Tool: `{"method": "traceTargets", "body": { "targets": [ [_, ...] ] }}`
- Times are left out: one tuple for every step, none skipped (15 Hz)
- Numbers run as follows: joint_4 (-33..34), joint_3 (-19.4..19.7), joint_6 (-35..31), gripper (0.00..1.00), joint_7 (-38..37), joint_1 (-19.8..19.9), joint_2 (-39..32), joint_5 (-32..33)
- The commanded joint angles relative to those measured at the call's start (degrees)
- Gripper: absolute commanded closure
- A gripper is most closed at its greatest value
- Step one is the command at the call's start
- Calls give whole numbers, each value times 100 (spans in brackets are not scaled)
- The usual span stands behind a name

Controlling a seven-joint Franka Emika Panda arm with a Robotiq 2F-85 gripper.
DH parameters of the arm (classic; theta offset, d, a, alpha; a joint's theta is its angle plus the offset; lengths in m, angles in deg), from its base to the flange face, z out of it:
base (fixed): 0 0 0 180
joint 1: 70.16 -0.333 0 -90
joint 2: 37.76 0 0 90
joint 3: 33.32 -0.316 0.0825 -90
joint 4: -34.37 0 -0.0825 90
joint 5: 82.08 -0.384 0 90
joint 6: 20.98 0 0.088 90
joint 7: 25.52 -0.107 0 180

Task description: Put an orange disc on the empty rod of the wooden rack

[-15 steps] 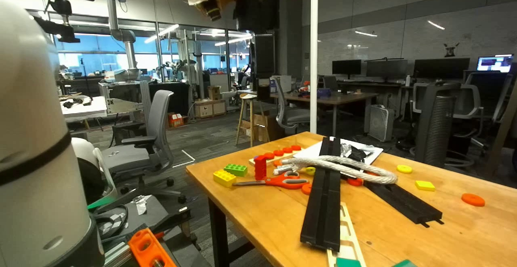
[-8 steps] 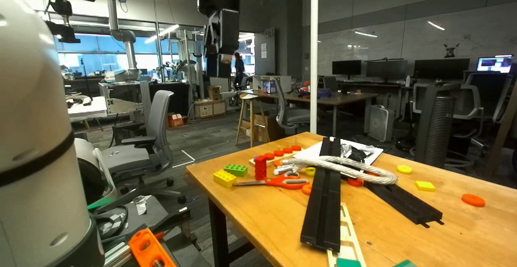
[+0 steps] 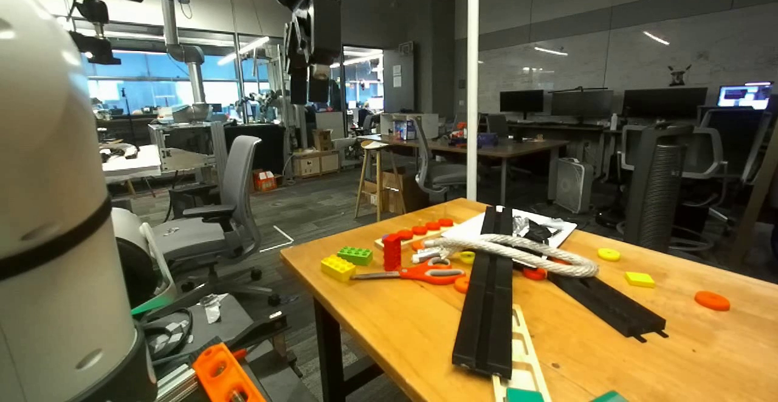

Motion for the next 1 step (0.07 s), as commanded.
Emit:
{"method": "traceTargets", "body": {
  "targets": [
    [6, -97, 18, 0, 88, 129, 8, -70]
  ]
}}
